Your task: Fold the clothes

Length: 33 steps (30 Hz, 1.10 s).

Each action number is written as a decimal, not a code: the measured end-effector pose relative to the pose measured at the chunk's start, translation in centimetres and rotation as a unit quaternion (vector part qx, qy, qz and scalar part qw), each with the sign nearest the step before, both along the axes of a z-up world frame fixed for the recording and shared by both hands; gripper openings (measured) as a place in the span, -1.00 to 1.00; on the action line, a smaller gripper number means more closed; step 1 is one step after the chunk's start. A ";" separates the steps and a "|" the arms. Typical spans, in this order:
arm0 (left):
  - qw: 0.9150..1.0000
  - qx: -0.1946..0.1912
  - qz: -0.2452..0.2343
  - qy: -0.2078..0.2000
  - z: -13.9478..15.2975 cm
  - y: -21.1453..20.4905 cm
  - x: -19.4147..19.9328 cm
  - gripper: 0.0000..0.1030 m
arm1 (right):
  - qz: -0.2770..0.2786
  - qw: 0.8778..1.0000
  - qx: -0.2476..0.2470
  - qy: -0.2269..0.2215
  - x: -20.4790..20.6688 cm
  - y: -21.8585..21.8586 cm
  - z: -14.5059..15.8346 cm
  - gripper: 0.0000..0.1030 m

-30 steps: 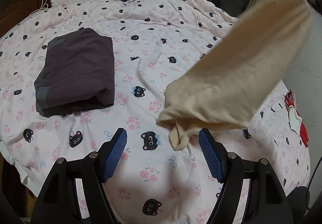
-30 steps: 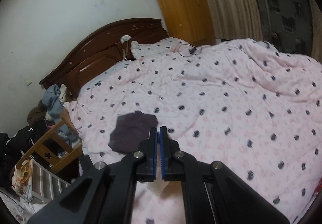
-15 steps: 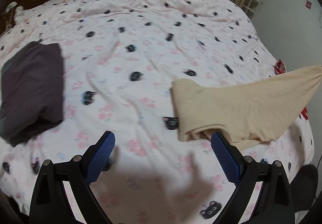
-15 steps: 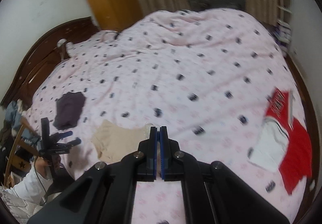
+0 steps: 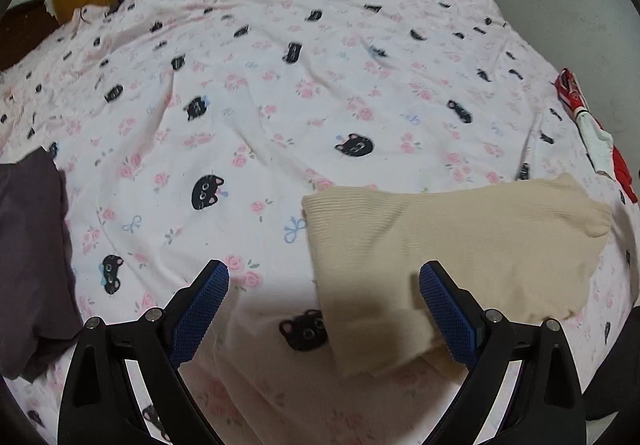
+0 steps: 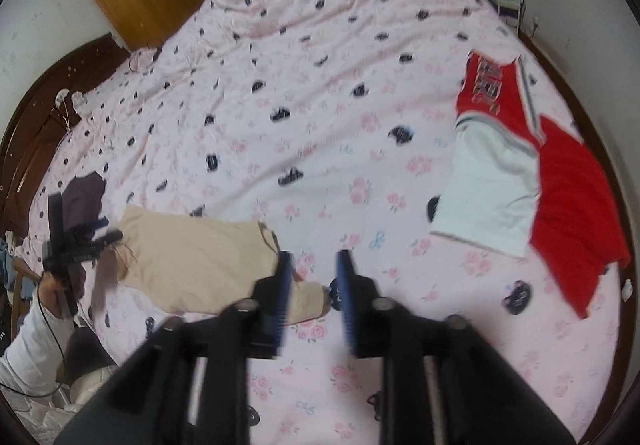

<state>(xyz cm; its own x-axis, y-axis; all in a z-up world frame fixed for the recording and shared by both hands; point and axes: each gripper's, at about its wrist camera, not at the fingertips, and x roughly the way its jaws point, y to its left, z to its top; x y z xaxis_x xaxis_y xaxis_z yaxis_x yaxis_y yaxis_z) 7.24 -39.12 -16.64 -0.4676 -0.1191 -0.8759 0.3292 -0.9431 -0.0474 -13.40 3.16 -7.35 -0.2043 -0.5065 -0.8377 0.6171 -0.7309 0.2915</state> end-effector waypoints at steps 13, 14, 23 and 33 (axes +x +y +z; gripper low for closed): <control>0.999 0.021 -0.027 -0.019 -2.8 -0.5 -2.8 0.63 | 0.075 0.994 0.055 -0.050 1.8 -6.4 -8.9 -0.85; 0.999 0.023 -0.030 -0.014 -2.7 -0.4 -2.8 0.48 | 0.080 0.994 0.059 -0.053 2.0 -6.7 -9.2 -0.91; 0.999 -0.004 -0.043 0.029 1.8 -0.1 -2.2 -0.78 | 0.068 0.997 0.030 0.001 2.1 -6.2 -4.4 -0.94; 0.989 -0.093 -0.033 0.109 9.0 -0.9 -1.4 -0.86 | 0.049 0.997 -0.016 0.051 0.3 -6.9 1.3 -0.95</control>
